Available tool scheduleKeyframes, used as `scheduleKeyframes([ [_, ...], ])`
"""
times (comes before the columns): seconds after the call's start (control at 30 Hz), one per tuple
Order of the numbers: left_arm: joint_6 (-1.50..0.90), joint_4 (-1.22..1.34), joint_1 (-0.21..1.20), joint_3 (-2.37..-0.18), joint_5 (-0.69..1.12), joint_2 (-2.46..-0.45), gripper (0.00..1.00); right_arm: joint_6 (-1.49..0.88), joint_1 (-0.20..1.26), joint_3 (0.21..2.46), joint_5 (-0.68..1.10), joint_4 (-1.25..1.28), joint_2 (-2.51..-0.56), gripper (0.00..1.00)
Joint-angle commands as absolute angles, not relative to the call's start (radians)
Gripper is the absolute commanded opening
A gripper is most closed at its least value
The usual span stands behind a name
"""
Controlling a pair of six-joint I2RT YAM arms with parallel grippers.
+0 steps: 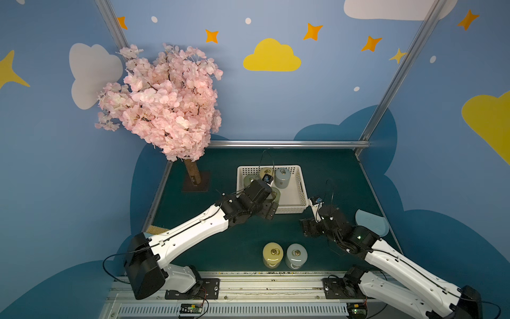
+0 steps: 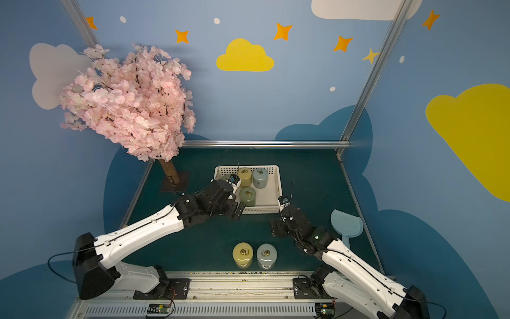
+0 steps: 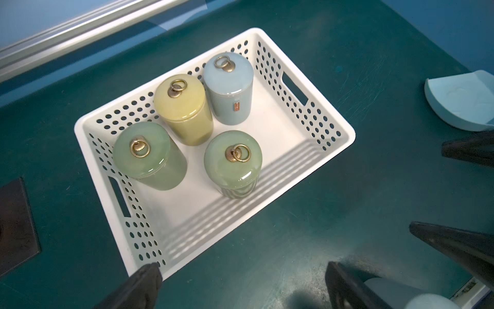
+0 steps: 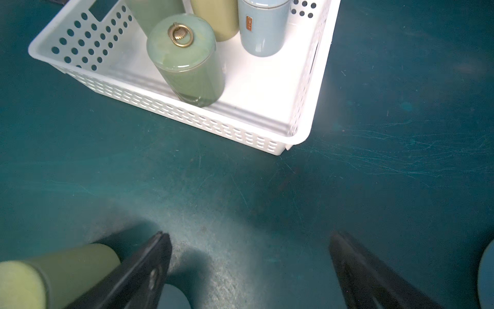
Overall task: Take the tea canister out of the basket
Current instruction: Pick up the tea canister from the basket.
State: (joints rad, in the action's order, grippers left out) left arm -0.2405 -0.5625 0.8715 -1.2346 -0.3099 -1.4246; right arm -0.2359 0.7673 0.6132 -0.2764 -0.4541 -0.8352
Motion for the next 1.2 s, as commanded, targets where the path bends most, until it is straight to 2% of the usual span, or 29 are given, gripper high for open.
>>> scheduleKeyframes([
  [0.0, -0.232, -0.654, 0.855, -1.3, -0.28, -1.494, 1.0, -0.201, 0.765, 0.572, -0.269, -0.352, -0.791, 0.98],
  [0.6, -0.192, -0.78, 0.762, -1.603, -0.183, -1.827, 1.0, -0.194, 0.765, 0.489, -0.297, -0.279, -0.728, 0.99],
  [1.17, -0.191, -0.836, 0.742, -1.808, -0.23, -2.078, 1.0, -0.199, 0.765, 0.462, -0.295, -0.265, -0.675, 0.99],
])
